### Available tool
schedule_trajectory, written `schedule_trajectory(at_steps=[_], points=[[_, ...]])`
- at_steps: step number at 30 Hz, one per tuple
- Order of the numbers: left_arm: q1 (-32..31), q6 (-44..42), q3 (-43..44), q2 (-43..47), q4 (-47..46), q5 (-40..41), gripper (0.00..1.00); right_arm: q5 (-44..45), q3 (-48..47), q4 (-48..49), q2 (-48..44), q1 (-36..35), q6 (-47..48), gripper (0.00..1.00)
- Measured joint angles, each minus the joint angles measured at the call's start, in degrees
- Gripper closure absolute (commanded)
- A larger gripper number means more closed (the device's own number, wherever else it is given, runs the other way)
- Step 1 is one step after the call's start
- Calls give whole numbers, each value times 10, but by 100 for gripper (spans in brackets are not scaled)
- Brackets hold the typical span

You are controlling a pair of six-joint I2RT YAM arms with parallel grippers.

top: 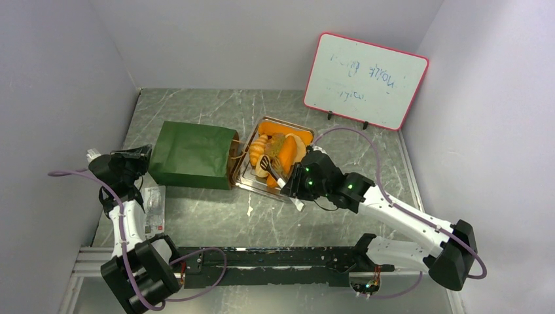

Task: Take the fake bread out of the paper bag
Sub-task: Place the fake bread in the container.

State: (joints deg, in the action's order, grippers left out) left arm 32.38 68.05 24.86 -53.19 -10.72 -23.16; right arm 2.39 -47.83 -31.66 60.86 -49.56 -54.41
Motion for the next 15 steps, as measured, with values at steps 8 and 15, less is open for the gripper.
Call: schedule_trajectory(at_steps=[8, 15], points=[[0, 0, 0, 1, 0, 0, 85, 0, -13, -1, 0, 0, 1, 63], [-1, 0, 0, 1, 0, 0, 84, 10, -32, -19, 0, -7, 3, 63]])
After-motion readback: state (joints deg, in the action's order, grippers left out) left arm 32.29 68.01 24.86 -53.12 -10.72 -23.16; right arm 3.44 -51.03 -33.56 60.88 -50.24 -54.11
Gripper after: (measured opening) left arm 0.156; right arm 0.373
